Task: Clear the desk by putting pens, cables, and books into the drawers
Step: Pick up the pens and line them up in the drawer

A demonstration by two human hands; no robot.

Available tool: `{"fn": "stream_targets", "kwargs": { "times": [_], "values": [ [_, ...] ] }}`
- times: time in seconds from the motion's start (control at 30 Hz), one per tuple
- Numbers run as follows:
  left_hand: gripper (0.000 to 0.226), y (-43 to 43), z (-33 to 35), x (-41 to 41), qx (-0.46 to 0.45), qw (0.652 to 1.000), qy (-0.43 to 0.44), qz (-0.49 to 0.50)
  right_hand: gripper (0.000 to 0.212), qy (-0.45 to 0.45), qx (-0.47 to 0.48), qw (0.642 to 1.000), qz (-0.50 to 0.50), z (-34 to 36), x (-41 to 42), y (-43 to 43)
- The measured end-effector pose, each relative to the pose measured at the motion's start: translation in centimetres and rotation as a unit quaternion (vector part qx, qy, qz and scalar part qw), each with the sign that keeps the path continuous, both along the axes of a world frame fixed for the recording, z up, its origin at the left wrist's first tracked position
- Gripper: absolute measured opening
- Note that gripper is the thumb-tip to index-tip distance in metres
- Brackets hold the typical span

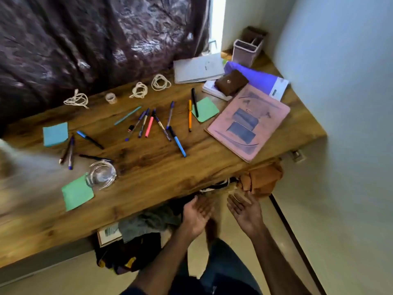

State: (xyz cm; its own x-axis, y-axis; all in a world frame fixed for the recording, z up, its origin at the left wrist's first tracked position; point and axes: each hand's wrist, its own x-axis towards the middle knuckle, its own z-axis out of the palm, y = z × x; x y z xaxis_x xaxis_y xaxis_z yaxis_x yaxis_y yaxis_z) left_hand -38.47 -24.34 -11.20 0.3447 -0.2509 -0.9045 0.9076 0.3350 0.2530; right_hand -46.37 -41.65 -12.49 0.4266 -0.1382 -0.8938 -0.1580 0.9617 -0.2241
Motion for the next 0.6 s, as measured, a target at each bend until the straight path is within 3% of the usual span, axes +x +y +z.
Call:
{"fn": "stream_targets", "kwargs": {
  "times": [0.1, 0.23, 0.37, 0.6],
  "values": [
    [0.055, -1.8, -1.6, 0.4, -0.008, 0.990, 0.030, 0.136, 0.070, -0.031, 0.028, 0.997, -0.067, -2.3, 2.7, -1.3],
    [0.061, -4.3, -2.8, 0.9, -0.043, 0.971, 0.044, 0.230, 0.086, -0.061, 0.046, 0.991, -0.113, -4.9, 6.0, -3.4],
    [0.067, -6.1, -3.4, 0.6, -0.070, 0.962, 0.046, 0.259, 0.079, -0.065, 0.058, 0.991, -0.098, -6.6, 7.2, -4.6],
    [0.071, -6.7, -3.5, 0.1, -0.086, 0.960, 0.031, 0.264, 0.086, -0.078, 0.065, 0.990, -0.096, -6.8, 7.1, -4.9]
  ]
}}
